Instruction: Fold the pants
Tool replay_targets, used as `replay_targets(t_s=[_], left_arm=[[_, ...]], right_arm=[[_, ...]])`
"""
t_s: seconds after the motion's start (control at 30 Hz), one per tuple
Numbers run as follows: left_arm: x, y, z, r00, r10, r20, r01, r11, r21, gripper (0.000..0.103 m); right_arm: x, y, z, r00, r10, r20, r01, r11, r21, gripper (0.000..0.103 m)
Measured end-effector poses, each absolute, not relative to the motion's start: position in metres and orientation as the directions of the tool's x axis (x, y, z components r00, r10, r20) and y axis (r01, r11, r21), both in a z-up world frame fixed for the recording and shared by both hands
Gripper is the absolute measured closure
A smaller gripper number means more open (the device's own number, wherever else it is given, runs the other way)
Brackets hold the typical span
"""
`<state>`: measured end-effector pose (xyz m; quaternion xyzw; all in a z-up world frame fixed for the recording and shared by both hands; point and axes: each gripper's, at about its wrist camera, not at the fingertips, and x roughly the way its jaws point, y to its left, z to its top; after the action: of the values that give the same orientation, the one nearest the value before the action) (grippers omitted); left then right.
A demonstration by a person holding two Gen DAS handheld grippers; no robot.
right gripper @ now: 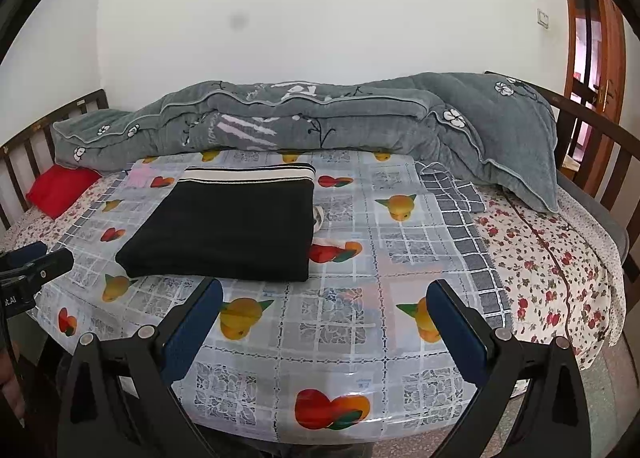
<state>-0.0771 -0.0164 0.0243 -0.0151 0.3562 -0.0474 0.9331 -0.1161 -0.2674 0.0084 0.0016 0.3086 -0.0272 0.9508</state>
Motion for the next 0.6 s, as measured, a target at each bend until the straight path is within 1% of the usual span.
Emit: replay_targets(t_s=[0.6], left_arm=[[-0.0806, -0.0130, 0.0256, 0.746, -0.099, -0.659, 0.068, 0.995, -0.072, 0.022]], right_arm=[[-0.1182, -0.2656, 0.0032, 0.802, -0.035, -0.597, 0.049, 0.999, 0.008, 0.003]])
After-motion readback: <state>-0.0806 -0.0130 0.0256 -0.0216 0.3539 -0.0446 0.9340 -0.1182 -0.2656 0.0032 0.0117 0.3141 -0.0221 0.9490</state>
